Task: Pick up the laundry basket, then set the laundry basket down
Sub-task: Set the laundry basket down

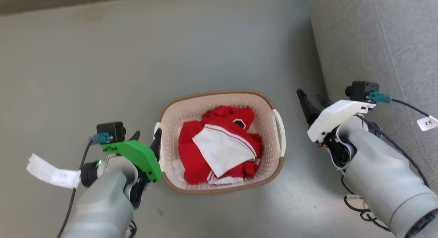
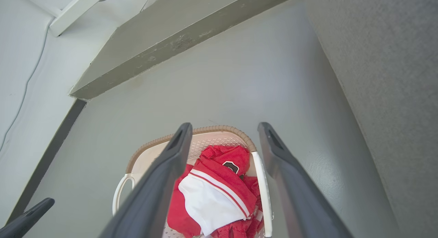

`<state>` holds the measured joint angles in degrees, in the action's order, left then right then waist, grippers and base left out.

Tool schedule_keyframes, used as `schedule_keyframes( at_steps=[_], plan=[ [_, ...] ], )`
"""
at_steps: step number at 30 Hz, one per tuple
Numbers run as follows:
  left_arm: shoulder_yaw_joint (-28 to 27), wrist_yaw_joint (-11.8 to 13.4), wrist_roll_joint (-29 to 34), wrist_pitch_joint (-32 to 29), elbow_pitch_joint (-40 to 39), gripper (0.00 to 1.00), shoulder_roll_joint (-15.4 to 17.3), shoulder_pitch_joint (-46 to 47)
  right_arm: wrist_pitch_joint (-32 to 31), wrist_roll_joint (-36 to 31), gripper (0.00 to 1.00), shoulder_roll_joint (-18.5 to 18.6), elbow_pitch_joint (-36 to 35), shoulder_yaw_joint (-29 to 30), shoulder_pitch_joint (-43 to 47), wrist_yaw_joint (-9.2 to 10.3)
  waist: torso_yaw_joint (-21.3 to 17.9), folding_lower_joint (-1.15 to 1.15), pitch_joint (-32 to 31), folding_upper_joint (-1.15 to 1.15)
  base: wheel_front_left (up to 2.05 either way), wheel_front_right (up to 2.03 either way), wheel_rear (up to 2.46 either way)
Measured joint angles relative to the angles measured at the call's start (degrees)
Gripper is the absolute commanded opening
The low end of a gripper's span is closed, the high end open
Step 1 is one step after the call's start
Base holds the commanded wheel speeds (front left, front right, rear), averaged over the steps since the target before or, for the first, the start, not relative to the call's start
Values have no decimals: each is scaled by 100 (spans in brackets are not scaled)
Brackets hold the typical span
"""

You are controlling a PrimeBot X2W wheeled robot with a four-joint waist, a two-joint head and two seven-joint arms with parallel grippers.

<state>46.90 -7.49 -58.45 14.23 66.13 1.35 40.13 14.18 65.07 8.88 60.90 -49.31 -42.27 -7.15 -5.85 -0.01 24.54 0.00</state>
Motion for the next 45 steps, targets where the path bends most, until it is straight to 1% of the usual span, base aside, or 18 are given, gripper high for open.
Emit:
schedule_keyframes(
  at_steps=[4, 12, 18, 23, 26, 28, 30, 35, 38, 40, 42, 45],
  plan=[
    [-69, 0, -10, 0, -94, 100, 23, -247, 0, -252, 100, 69, -178, 87, 183, 0, 46, 0, -327, 0, 0, 0, 0],
    [-553, 0, 33, 0, -637, 100, 348, -323, 1, -643, 100, 279, -506, 410, 456, 0, 147, 0, -944, 0, 0, 0, 0],
    [-855, 0, 302, 0, -1040, 100, 411, -550, 9, -987, 100, 350, -851, 691, 656, 1, 209, 0, -1308, 0, 0, 0, 0],
    [-1109, 0, 554, 0, -1460, 100, 464, -660, 10, -1326, 100, 512, -1217, 1010, 896, 26, 248, 0, -1550, 0, 0, 0, 0],
    [-1306, 4, 734, 1, -1724, 100, 543, -736, 10, -1549, 100, 538, -1526, 1216, 1031, 102, 265, 0, -1670, 0, 0, 0, 0],
    [-1438, 52, 826, 1, -1896, 100, 591, -845, 11, -1693, 100, 538, -1772, 1370, 1091, 148, 265, 0, -1740, 0, 0, 0, 0],
    [-1583, 55, 978, 1, -2108, 100, 615, -959, 15, -1840, 100, 542, -1974, 1491, 1162, 236, 257, 0, -1800, 0, 0, 0, 0],
    [-1972, 221, 1357, 1, -2703, 100, 661, -1105, 15, -2283, 100, 570, -2516, 1828, 1423, 438, 232, 0, -1886, 0, 0, 0, 0],
    [-2303, 330, 1469, 2, -3054, 100, 654, -1260, 16, -2466, 100, 578, -2860, 2087, 1570, 566, 230, 0, -1907, 0, 0, 0, 0],
    [-2492, 412, 1674, 2, -3274, 100, 668, -1373, 18, -2621, 100, 597, -3060, 2236, 1674, 622, 234, 0, -1918, 0, 0, 0, 0],
    [-2692, 456, 1796, 2, -3541, 100, 654, -1505, 18, -2719, 100, 616, -3210, 2357, 1803, 634, 239, 0, -1928, 0, 0, 0, 0],
    [-2898, 468, 2035, 3, -3899, 100, 644, -1694, 18, -2871, 100, 631, -3428, 2499, 2035, 730, 249, 0, -1941, 0, 0, 0, 0]
  ],
)
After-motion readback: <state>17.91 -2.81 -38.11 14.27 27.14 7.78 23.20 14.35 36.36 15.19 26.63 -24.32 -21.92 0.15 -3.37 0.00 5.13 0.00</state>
